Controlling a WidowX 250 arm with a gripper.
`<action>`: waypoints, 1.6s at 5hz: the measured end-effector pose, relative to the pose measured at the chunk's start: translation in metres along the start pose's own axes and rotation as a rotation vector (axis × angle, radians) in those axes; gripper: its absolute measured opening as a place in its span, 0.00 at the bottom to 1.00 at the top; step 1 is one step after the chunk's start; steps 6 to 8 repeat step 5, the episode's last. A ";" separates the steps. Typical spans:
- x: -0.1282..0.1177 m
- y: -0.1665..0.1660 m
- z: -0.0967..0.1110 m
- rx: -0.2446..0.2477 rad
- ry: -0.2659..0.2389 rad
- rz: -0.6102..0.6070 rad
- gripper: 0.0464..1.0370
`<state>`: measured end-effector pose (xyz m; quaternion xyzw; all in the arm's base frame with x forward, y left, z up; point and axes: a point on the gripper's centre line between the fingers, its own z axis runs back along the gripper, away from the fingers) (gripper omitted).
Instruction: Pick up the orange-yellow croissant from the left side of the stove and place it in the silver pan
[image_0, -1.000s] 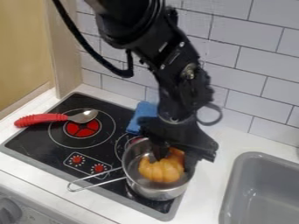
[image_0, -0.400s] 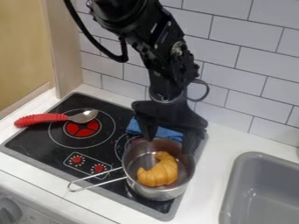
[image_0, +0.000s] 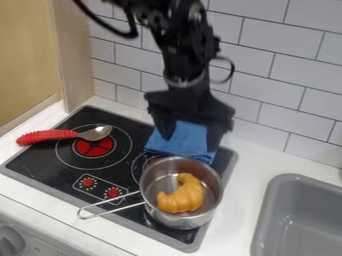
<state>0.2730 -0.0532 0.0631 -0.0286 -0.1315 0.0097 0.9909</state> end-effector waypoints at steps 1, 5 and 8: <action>0.010 0.025 0.018 0.070 0.124 0.070 0.96; 0.039 0.136 0.005 0.166 0.411 0.246 0.96; 0.039 0.136 0.005 0.166 0.411 0.246 0.96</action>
